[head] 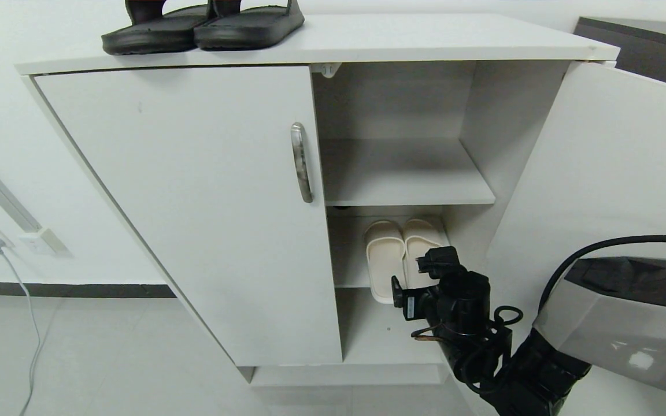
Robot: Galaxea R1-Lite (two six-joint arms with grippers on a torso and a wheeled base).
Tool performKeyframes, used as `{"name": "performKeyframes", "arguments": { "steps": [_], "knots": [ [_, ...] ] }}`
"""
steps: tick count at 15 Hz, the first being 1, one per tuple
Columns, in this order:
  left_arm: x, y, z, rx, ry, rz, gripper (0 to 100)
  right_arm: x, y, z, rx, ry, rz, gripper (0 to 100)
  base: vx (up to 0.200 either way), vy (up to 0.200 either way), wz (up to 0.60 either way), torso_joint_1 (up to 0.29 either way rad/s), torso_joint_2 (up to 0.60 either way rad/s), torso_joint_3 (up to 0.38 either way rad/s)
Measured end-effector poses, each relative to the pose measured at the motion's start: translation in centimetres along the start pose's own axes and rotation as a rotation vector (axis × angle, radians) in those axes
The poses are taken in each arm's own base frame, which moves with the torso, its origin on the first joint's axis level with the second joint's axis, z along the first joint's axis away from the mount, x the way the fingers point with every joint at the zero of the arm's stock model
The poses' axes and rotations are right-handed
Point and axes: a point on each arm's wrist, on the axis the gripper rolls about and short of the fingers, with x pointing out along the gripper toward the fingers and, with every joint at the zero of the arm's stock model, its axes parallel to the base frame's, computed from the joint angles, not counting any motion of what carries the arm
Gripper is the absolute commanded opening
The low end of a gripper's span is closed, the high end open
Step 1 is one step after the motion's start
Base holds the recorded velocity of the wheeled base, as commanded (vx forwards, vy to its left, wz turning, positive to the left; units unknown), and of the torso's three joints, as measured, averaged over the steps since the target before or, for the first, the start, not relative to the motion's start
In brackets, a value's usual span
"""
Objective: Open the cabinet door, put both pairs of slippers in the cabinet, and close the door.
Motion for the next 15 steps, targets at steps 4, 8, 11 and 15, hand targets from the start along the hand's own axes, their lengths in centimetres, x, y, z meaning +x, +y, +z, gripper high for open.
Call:
{"name": "performKeyframes", "arguments": {
  "steps": [4, 8, 11, 15],
  "knots": [
    [0.0, 0.0, -0.01, -0.005, 0.001, 0.0, 0, -0.13, -0.01, 0.1, 0.006, -0.016, 0.002, 100, -0.2, 0.0, 0.0, 0.001, 0.0, 0.004],
    [0.0, 0.0, 0.02, -0.016, -0.002, 0.001, 0, -0.23, -0.02, 0.01, 0.003, -0.013, 0.004, 100, 0.0, 0.0, 0.0, 0.0, 0.0, 0.0],
    [0.0, 0.0, 0.02, -0.015, -0.002, 0.0, 0, -0.38, -0.1, -0.04, 0.004, -0.018, 0.005, 100, 0.0, 0.0, 0.0, 0.0, 0.0, 0.0],
    [0.0, 0.0, 0.02, -0.013, -0.002, -0.001, 0, -0.55, -0.17, -0.15, 0.004, -0.02, 0.005, 100, 0.0, 0.0, 0.0, 0.0, 0.0, 0.0]
  ]
}}
